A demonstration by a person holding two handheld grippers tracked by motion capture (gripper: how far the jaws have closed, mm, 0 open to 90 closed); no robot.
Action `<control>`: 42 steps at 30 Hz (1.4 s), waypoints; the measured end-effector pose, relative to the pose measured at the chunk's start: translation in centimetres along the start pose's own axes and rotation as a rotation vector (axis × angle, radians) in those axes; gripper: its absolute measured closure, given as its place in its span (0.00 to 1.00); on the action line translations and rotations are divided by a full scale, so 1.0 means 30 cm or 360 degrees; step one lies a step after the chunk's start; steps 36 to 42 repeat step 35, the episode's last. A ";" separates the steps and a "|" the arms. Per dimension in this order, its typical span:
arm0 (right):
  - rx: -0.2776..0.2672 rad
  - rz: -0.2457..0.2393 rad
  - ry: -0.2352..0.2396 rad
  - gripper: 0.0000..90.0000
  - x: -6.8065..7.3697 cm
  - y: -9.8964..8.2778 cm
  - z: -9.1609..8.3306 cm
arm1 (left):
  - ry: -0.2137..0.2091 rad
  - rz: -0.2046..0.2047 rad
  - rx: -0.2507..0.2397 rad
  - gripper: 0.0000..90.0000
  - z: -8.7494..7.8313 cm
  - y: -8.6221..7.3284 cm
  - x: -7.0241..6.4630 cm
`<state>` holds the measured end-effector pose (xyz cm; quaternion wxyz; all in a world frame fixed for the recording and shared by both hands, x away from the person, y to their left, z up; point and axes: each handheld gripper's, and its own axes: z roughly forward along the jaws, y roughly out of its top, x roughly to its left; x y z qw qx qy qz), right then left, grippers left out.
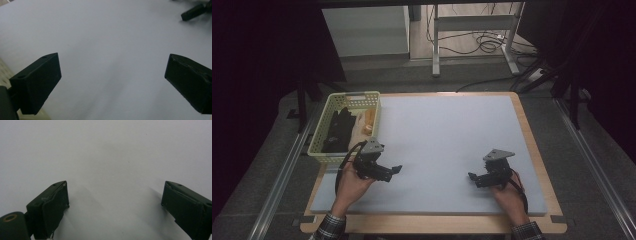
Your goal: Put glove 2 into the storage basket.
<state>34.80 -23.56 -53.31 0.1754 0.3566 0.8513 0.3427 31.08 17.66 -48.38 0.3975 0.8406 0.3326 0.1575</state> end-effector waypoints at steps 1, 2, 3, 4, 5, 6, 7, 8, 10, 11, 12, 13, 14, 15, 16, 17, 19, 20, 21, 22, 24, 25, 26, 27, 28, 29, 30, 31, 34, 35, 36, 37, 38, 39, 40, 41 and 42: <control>0.0000 0.0000 0.0001 0.08 0.000 0.000 0.000 | -0.0002 0.0010 0.0008 0.01 0.006 -0.007 -0.006; 0.0000 0.0000 0.0001 0.08 0.000 0.000 0.000 | -0.0010 0.0015 0.0012 0.01 0.015 -0.017 -0.013; 0.0000 0.0001 0.0001 0.08 0.000 0.000 0.000 | -0.0020 0.0019 0.0017 0.01 0.023 -0.025 -0.020; 0.0000 0.0001 0.0000 0.08 0.000 0.000 0.000 | -0.0024 0.0026 0.0021 0.01 0.032 -0.036 -0.026; 0.0000 0.0001 0.0000 0.08 0.000 0.000 0.000 | -0.0025 0.0023 0.0024 0.01 0.037 -0.042 -0.030; 0.0000 0.0001 0.0000 0.08 0.000 0.000 0.000 | -0.0034 0.0022 0.0025 0.01 0.043 -0.050 -0.033; 0.0000 0.0001 0.0000 0.08 0.000 0.000 0.000 | -0.0044 0.0020 0.0028 0.01 0.050 -0.058 -0.036; 0.0000 0.0002 0.0000 0.08 0.000 0.000 0.000 | -0.0048 0.0017 0.0030 0.01 0.058 -0.068 -0.039; 0.0000 0.0001 0.0000 0.08 0.000 0.000 0.000 | -0.0061 0.0011 0.0042 0.01 0.073 -0.085 -0.042; 0.0000 0.0001 0.0000 0.08 0.000 0.000 0.000 | -0.0065 0.0012 0.0050 0.01 0.079 -0.092 -0.044; 0.0000 0.0001 0.0000 0.08 0.000 0.000 0.000 | -0.0066 0.0021 0.0067 0.01 0.086 -0.099 -0.046; 0.0000 0.0001 0.0000 0.08 0.000 0.000 0.000 | -0.0059 0.0029 0.0085 0.01 0.095 -0.108 -0.050; 0.0000 0.0001 0.0000 0.08 0.000 0.000 0.000 | -0.0060 0.0033 0.0098 0.01 0.102 -0.114 -0.052; 0.0000 0.0001 -0.0001 0.08 0.000 0.000 0.000 | -0.0063 0.0035 0.0111 0.00 0.108 -0.120 -0.053; 0.0000 0.0001 -0.0001 0.08 0.000 0.000 0.000 | -0.0066 0.0033 0.0122 0.00 0.115 -0.126 -0.055; 0.0000 0.0000 -0.0001 0.08 0.000 0.000 0.000 | -0.0068 0.0034 0.0132 0.00 0.122 -0.132 -0.056; 0.0000 0.0000 -0.0001 0.08 0.000 0.000 0.000 | -0.0066 0.0039 0.0149 0.00 0.133 -0.140 -0.059; 0.0000 0.0000 -0.0001 0.08 0.000 0.000 0.000 | -0.0068 0.0041 0.0161 0.00 0.140 -0.145 -0.060; 0.0000 0.0001 -0.0001 0.08 0.000 0.000 0.000 | -0.0072 0.0046 0.0174 0.00 0.148 -0.150 -0.062; 0.0000 0.0000 -0.0001 0.08 0.000 0.000 0.000 | -0.0072 0.0044 0.0184 0.00 0.154 -0.153 -0.063; 0.0000 0.0001 0.0000 0.08 0.000 0.000 0.000 | -0.0088 0.0022 0.0186 0.00 0.157 -0.155 -0.058; 0.0000 0.0000 -0.0001 0.08 0.000 0.000 0.000 | -0.0090 0.0019 0.0187 0.00 0.158 -0.155 -0.058; 0.0000 0.0000 0.0000 0.08 0.000 0.000 0.000 | -0.0094 0.0018 0.0191 0.00 0.159 -0.155 -0.057; 0.0000 0.0001 0.0000 0.08 0.000 0.000 0.000 | -0.0097 0.0013 0.0194 0.00 0.159 -0.155 -0.055; 0.0000 0.0000 -0.0001 0.08 0.001 0.000 0.000 | -0.0099 0.0012 0.0196 0.00 0.159 -0.155 -0.055; 0.0000 0.0001 -0.0001 0.08 0.001 0.000 0.000 | -0.0101 0.0011 0.0197 0.00 0.159 -0.155 -0.054; -0.0001 0.0000 0.0000 0.08 0.000 0.000 0.000 | -0.0102 0.0010 0.0197 0.00 0.160 -0.155 -0.054; -0.0001 0.0000 -0.0001 0.08 0.001 0.000 0.000 | -0.0102 0.0011 0.0198 0.00 0.160 -0.155 -0.054; -0.0003 -0.0003 -0.0004 0.08 0.002 -0.002 -0.001 | -0.0099 0.0013 0.0201 0.00 0.160 -0.155 -0.056; -0.0002 0.0001 0.0000 0.08 0.001 -0.002 0.000 | -0.0099 0.0014 0.0199 0.00 0.160 -0.155 -0.056; -0.0002 0.0001 0.0000 0.08 0.001 -0.002 0.000 | -0.0099 0.0014 0.0199 0.00 0.160 -0.155 -0.056; -0.0002 0.0001 0.0000 0.08 0.001 -0.002 0.000 | -0.0099 0.0014 0.0199 0.00 0.160 -0.155 -0.056; -0.0002 0.0001 0.0000 0.08 0.001 -0.002 0.000 | -0.0099 0.0014 0.0199 0.00 0.160 -0.155 -0.056; -0.0002 0.0001 0.0000 0.08 0.001 -0.002 0.000 | -0.0099 0.0014 0.0199 0.00 0.160 -0.155 -0.056; -0.0002 0.0001 0.0000 0.08 0.001 -0.002 0.000 | -0.0099 0.0014 0.0199 0.00 0.160 -0.155 -0.056; -0.0002 0.0001 0.0000 0.08 0.001 -0.002 0.000 | -0.0099 0.0014 0.0199 0.00 0.160 -0.155 -0.056; -0.0002 0.0001 0.0000 0.08 0.001 -0.002 0.000 | -0.0099 0.0014 0.0199 0.00 0.160 -0.155 -0.056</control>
